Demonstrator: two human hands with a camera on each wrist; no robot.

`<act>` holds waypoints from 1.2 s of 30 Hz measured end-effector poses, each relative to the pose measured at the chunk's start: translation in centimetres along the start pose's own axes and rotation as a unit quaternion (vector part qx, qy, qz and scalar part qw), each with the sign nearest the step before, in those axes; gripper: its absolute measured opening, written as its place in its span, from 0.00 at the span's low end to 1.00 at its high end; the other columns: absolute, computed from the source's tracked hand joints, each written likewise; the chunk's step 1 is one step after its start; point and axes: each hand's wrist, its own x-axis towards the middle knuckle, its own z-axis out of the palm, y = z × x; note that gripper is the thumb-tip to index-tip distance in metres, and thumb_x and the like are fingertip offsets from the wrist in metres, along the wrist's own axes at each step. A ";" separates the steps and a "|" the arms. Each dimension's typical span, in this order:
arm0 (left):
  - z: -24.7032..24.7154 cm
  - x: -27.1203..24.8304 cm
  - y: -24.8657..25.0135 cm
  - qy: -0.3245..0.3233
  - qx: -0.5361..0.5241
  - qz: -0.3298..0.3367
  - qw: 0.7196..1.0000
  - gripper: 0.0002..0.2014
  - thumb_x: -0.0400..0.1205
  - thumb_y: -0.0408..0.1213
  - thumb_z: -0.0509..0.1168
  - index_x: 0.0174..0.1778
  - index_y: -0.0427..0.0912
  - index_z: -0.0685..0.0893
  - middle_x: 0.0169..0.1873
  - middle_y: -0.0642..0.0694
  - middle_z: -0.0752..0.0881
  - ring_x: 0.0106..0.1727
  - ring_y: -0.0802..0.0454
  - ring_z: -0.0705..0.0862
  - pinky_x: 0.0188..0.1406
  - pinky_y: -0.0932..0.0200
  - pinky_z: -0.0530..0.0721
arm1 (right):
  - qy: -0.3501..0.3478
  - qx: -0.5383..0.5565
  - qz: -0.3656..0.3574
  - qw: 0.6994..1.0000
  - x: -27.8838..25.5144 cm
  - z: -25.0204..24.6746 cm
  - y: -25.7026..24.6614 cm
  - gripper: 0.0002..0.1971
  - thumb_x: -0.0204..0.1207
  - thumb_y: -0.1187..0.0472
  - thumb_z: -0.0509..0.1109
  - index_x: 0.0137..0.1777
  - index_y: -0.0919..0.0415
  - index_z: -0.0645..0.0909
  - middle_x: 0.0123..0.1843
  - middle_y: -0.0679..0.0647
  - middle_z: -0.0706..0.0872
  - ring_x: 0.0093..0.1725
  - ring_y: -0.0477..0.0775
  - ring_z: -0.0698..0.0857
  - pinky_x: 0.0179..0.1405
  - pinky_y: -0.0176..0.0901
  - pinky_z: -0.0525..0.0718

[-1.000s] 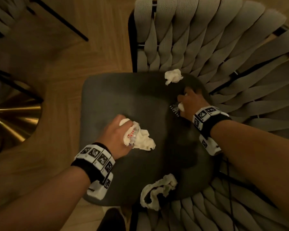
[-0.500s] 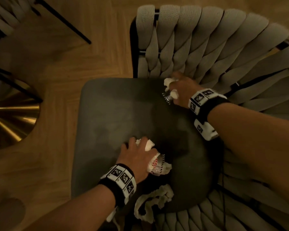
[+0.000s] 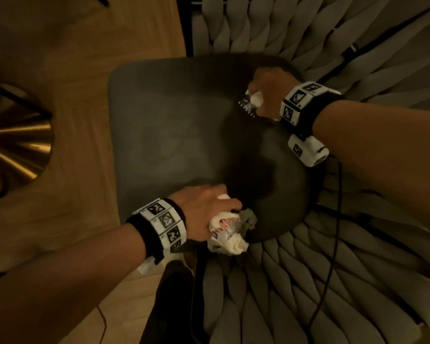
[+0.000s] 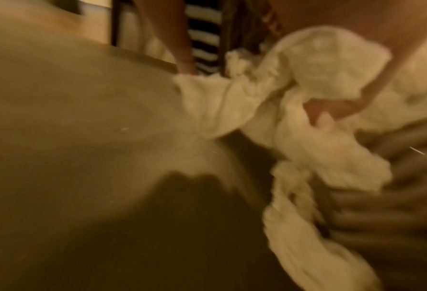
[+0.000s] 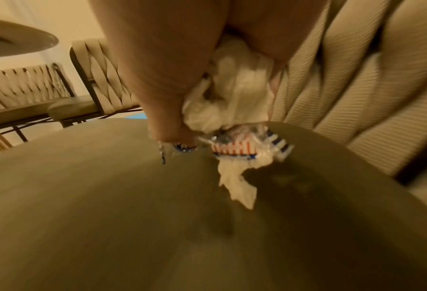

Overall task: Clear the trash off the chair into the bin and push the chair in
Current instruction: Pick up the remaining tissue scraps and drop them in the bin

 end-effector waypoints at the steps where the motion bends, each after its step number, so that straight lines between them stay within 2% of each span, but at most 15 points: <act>1: 0.0 0.2 0.8 -0.047 0.017 -0.002 0.999 0.40 0.67 0.50 0.75 0.70 0.67 0.59 0.57 0.46 0.75 0.50 0.44 0.81 0.43 0.44 0.87 | -0.001 0.014 0.004 1.000 -0.8 0.2 0.2 0.23 0.66 0.64 0.78 0.62 0.63 0.82 0.63 0.66 0.79 0.61 0.71 0.80 0.61 0.59 0.82; 2: 0.3 0.6 1.6 -0.091 0.044 -0.002 0.995 0.45 0.67 0.50 0.76 0.72 0.70 0.53 0.58 0.45 0.75 0.51 0.42 0.81 0.43 0.45 0.85 | -0.004 0.021 0.007 1.000 -1.6 0.5 0.2 0.22 0.65 0.64 0.78 0.61 0.62 0.83 0.63 0.65 0.79 0.61 0.70 0.81 0.61 0.58 0.82; 4: 1.0 2.0 2.9 -0.149 0.101 0.004 0.984 0.48 0.66 0.50 0.77 0.73 0.70 0.52 0.62 0.43 0.74 0.54 0.38 0.82 0.44 0.44 0.82 | -0.008 0.025 0.009 1.000 -2.9 1.0 0.3 0.22 0.65 0.63 0.78 0.60 0.60 0.83 0.62 0.63 0.80 0.59 0.69 0.82 0.59 0.55 0.83; 7: 1.5 4.1 3.8 -0.189 0.106 -0.035 0.975 0.36 0.73 0.54 0.66 0.76 0.59 0.59 0.70 0.38 0.72 0.63 0.33 0.78 0.58 0.41 0.80 | -0.007 0.039 0.022 0.999 -4.5 1.7 0.7 0.20 0.65 0.63 0.78 0.60 0.59 0.84 0.61 0.62 0.80 0.59 0.67 0.82 0.58 0.55 0.84; 9: 1.9 4.7 3.9 -0.195 0.129 -0.027 0.972 0.35 0.73 0.51 0.69 0.76 0.55 0.63 0.71 0.37 0.72 0.65 0.33 0.77 0.60 0.41 0.80 | 0.002 0.052 0.028 0.998 -5.3 1.9 1.0 0.20 0.66 0.63 0.77 0.59 0.59 0.84 0.61 0.61 0.80 0.58 0.66 0.82 0.57 0.55 0.85; 11: 2.2 4.5 3.8 -0.178 0.151 0.001 0.972 0.38 0.66 0.49 0.77 0.71 0.56 0.68 0.66 0.39 0.75 0.61 0.34 0.80 0.55 0.42 0.83 | 0.001 0.054 0.035 0.998 -6.0 1.9 1.4 0.19 0.66 0.62 0.77 0.59 0.59 0.84 0.60 0.60 0.80 0.57 0.65 0.82 0.56 0.54 0.84; 15: 1.9 2.7 3.4 -0.143 0.116 -0.041 0.982 0.34 0.61 0.56 0.78 0.61 0.54 0.74 0.57 0.41 0.79 0.51 0.37 0.85 0.47 0.46 0.86 | 0.000 0.072 0.070 0.995 -8.1 1.5 1.5 0.22 0.65 0.60 0.78 0.60 0.58 0.84 0.61 0.60 0.82 0.59 0.65 0.83 0.58 0.54 0.84; 17: 0.8 1.2 3.4 -0.103 0.087 -0.075 0.988 0.32 0.61 0.61 0.75 0.57 0.54 0.76 0.54 0.43 0.82 0.49 0.40 0.86 0.44 0.50 0.86 | -0.008 0.089 0.091 0.992 -9.7 1.4 0.9 0.23 0.64 0.60 0.79 0.61 0.57 0.84 0.62 0.59 0.82 0.59 0.64 0.84 0.58 0.53 0.84; 19: -0.6 -0.9 3.1 -0.053 0.055 -0.123 0.989 0.30 0.62 0.65 0.73 0.56 0.55 0.78 0.56 0.44 0.82 0.52 0.41 0.86 0.48 0.50 0.87 | -0.024 0.116 0.116 0.986 -11.6 1.0 -0.2 0.23 0.64 0.61 0.79 0.61 0.57 0.84 0.61 0.58 0.83 0.59 0.63 0.84 0.56 0.52 0.85; 22: -3.0 -5.3 3.1 0.015 -0.015 -0.192 0.981 0.30 0.65 0.56 0.73 0.62 0.52 0.76 0.62 0.42 0.79 0.60 0.38 0.82 0.59 0.45 0.84 | -0.041 0.156 0.136 0.977 -15.2 0.0 -3.1 0.22 0.64 0.61 0.80 0.60 0.56 0.85 0.59 0.57 0.85 0.58 0.61 0.85 0.52 0.48 0.85; 24: -4.6 -8.7 3.6 0.079 -0.061 -0.232 0.968 0.26 0.68 0.51 0.71 0.62 0.51 0.76 0.63 0.42 0.78 0.63 0.37 0.80 0.61 0.46 0.82 | -0.026 0.186 0.140 0.972 -17.5 -0.7 -5.7 0.22 0.64 0.62 0.80 0.60 0.58 0.85 0.60 0.57 0.85 0.60 0.61 0.85 0.55 0.47 0.84; 27: -6.0 -14.4 4.6 0.171 -0.143 -0.292 0.930 0.32 0.66 0.47 0.75 0.67 0.50 0.75 0.64 0.43 0.78 0.65 0.39 0.78 0.64 0.48 0.79 | -0.001 0.223 0.126 0.967 -20.2 -2.1 -10.1 0.20 0.63 0.62 0.79 0.58 0.57 0.86 0.59 0.59 0.87 0.59 0.61 0.85 0.56 0.48 0.84; 29: -6.1 -18.4 5.2 0.232 -0.190 -0.317 0.900 0.34 0.62 0.50 0.76 0.65 0.51 0.77 0.58 0.44 0.81 0.61 0.40 0.80 0.60 0.49 0.81 | -0.004 0.250 0.115 0.961 -21.4 -2.9 -13.3 0.16 0.63 0.62 0.78 0.52 0.53 0.86 0.51 0.56 0.88 0.49 0.58 0.87 0.44 0.43 0.85; 32: -5.2 -25.1 6.4 0.312 -0.231 -0.353 0.851 0.27 0.63 0.48 0.77 0.59 0.52 0.80 0.48 0.45 0.82 0.51 0.45 0.82 0.51 0.57 0.77 | 0.001 0.276 0.082 0.958 -23.0 -3.9 -18.9 0.12 0.64 0.63 0.78 0.45 0.49 0.83 0.42 0.52 0.86 0.36 0.53 0.86 0.27 0.34 0.78; 36: -2.6 -34.3 8.3 0.390 -0.257 -0.388 0.795 0.27 0.66 0.42 0.79 0.61 0.46 0.81 0.53 0.42 0.86 0.57 0.44 0.81 0.58 0.57 0.75 | 0.006 0.290 0.036 0.956 -24.8 -4.6 -27.0 0.13 0.64 0.65 0.78 0.40 0.46 0.80 0.43 0.54 0.87 0.35 0.54 0.84 0.28 0.35 0.78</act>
